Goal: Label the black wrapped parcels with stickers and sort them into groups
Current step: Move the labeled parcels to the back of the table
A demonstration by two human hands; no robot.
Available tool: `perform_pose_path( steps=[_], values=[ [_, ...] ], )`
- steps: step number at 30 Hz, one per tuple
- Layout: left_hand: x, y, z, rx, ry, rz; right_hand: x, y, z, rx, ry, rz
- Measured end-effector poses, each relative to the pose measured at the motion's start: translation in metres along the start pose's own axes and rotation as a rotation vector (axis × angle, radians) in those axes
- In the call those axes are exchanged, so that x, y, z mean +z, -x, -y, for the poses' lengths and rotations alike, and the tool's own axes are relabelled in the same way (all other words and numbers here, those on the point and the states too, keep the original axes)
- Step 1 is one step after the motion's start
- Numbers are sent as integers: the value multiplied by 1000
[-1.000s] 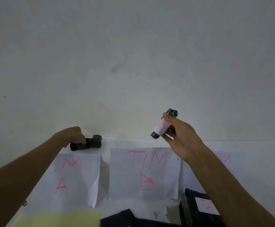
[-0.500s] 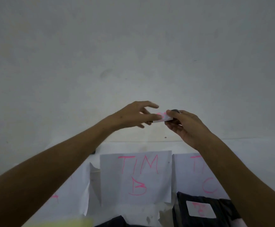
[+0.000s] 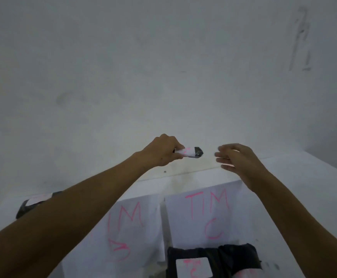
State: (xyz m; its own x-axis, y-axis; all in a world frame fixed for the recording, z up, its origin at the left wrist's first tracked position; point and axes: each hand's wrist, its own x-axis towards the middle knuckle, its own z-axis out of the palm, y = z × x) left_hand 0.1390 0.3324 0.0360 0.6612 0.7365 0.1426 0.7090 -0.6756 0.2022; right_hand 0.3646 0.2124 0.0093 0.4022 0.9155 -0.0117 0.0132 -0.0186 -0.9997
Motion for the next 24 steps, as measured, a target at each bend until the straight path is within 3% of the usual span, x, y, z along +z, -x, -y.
perform_pose_path(
  steps=[2, 6, 11, 15, 20, 24],
  values=[
    [17, -15, 3, -63, 14, 96, -27, -6, -34, 44, 80, -84],
    [53, -34, 8, -134, -117, 321, -69, 1, -95, 196, 563, -177],
    [73, -40, 5, -202, -95, 505, -76, 12, -104, 177, 712, -114],
    [84, -40, 0, -192, -240, 579, -69, 14, -113, 90, 834, -94],
    [57, -38, 0, -232, -189, 526, -77, 27, -110, 131, 729, -100],
    [6, -17, -23, -108, -47, 372, -81, 35, -95, 200, 642, -76]
  ],
)
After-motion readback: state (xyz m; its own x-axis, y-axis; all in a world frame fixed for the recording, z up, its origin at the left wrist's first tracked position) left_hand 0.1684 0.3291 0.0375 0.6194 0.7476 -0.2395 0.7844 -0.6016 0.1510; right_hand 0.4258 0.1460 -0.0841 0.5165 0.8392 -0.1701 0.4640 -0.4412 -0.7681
